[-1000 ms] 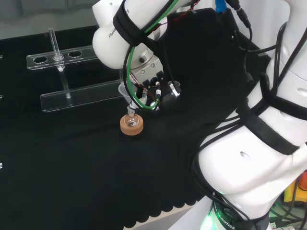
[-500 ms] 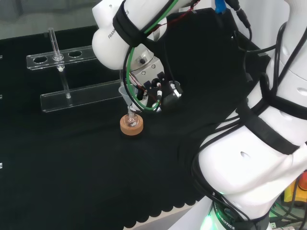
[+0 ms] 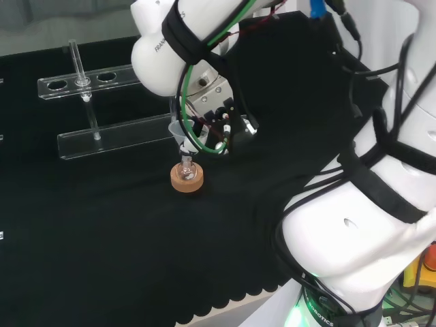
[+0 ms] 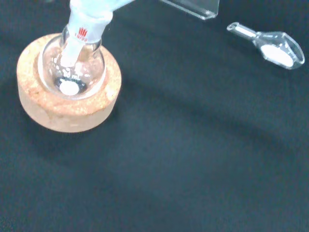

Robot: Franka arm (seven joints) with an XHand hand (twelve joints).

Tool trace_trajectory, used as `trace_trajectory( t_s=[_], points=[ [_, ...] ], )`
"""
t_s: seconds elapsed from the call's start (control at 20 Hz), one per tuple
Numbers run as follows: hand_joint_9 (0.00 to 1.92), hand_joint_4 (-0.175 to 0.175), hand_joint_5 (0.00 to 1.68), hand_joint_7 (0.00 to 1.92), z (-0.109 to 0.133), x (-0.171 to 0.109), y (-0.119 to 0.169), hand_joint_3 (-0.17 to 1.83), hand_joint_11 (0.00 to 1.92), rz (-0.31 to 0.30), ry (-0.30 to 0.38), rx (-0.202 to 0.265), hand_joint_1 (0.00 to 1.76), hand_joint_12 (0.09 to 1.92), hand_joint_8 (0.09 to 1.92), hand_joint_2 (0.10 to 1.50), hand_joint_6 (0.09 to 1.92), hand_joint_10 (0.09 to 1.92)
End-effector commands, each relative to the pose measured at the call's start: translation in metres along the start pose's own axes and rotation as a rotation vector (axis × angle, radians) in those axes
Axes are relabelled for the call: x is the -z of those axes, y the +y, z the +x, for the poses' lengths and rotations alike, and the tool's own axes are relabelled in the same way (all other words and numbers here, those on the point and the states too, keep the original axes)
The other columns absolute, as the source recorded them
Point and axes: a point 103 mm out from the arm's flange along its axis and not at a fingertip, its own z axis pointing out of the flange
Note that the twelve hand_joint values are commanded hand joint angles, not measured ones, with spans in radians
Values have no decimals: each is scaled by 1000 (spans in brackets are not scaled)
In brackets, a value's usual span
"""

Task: Place the funnel on the round-bottom flask.

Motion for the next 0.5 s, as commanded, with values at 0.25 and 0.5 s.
trace_trajectory(
  t_s=[0.25, 0.5],
  points=[
    [58, -41, 163, 94, -34, 23, -29, 480, 0, -112, 90, -24, 600, 1208, 87, 725, 87, 693],
    [147, -45, 197, 81, -63, 19, -29, 498, 0, -87, 163, -57, 592, 1341, 325, 722, 87, 702]
  ],
)
